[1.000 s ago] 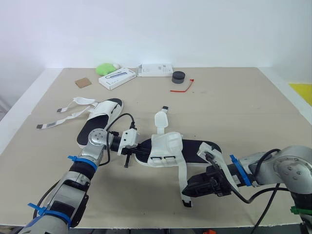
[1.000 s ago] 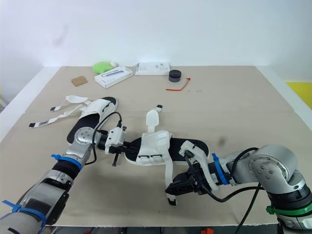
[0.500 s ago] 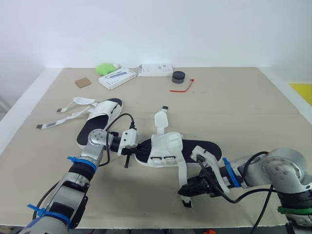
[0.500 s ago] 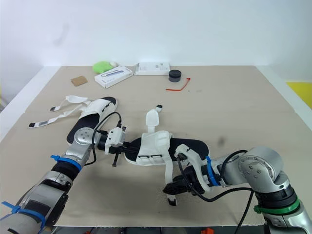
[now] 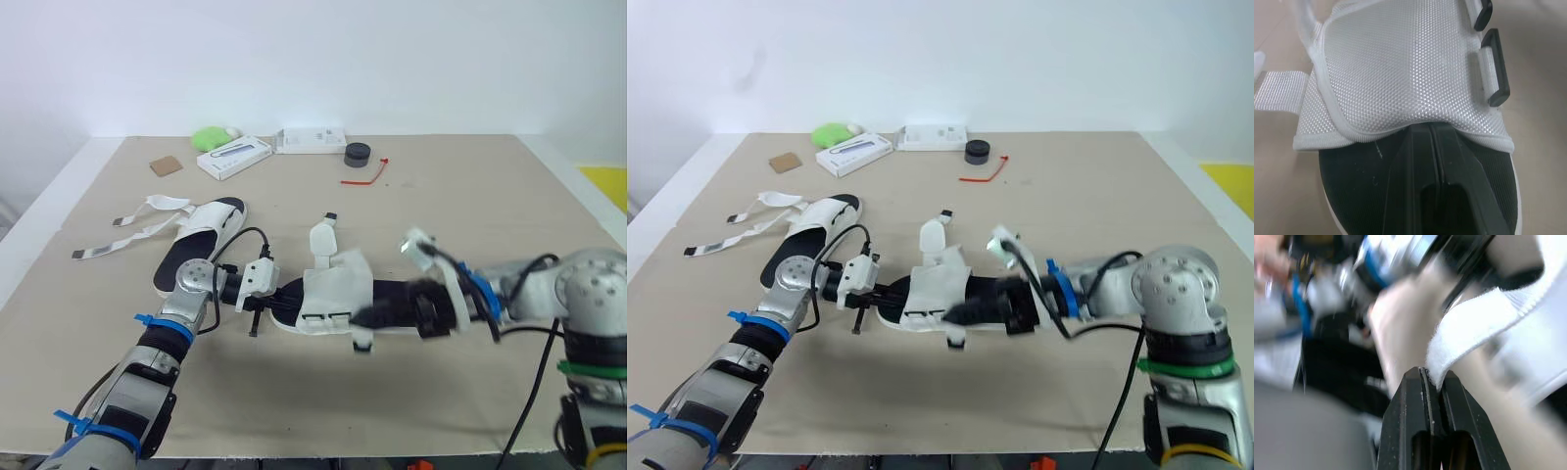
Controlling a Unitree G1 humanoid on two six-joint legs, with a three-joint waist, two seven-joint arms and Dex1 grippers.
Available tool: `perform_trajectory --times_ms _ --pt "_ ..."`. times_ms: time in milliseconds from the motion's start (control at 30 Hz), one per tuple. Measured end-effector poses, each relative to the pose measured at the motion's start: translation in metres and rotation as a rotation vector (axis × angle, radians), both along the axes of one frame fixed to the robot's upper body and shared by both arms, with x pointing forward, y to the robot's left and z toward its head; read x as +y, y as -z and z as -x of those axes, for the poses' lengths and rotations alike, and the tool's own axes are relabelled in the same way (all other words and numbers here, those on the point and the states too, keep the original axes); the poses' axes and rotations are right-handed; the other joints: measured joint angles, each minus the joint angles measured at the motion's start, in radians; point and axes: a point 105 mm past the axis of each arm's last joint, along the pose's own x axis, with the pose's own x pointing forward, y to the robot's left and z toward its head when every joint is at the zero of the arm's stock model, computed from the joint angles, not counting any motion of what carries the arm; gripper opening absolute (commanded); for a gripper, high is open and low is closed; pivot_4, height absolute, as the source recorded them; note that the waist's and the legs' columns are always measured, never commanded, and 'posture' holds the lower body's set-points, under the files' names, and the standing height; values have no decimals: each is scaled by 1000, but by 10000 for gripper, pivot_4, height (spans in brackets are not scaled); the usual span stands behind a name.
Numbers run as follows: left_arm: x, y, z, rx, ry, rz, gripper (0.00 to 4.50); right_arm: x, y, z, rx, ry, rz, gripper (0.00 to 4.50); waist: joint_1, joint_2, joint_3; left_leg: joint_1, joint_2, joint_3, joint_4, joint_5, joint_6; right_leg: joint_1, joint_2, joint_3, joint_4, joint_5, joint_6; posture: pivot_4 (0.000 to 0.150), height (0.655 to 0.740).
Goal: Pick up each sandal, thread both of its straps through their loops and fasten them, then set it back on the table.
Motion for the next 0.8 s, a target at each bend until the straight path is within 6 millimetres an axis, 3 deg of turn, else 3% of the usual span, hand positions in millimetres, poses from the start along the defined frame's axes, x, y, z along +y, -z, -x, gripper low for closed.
perform_trajectory --times_ms 133,233,433,567,800 --pt "-2 -1 0 -2 9 3 0 5 -15 -43 62 141 -9 219 2 3 -1 -1 0 -1 -2 0 1 0 2 0 0 0 -1 1500 7400" --pt "-3 -2 1 -2 17 5 0 10 -10 -54 110 180 29 219 3 4 -1 -1 -1 -2 -2 -1 3 0 2 0 0 1 1 1500 7400" --pt "-3 -1 0 -3 4 8 0 15 5 -49 172 148 90 219 3 5 -1 -1 -1 -2 -2 0 5 0 2 0 0 0 0 1500 7400" --pt "-3 0 0 -1 -11 15 0 12 23 -30 247 87 135 219 2 6 -1 -1 -1 -2 -2 0 5 1 1 0 0 0 -1 1500 7400" --pt "-2 1 0 1 -20 21 0 14 22 -23 261 64 150 219 2 8 -2 -1 -1 -3 -2 1 8 1 1 0 0 0 -1 1500 7400"
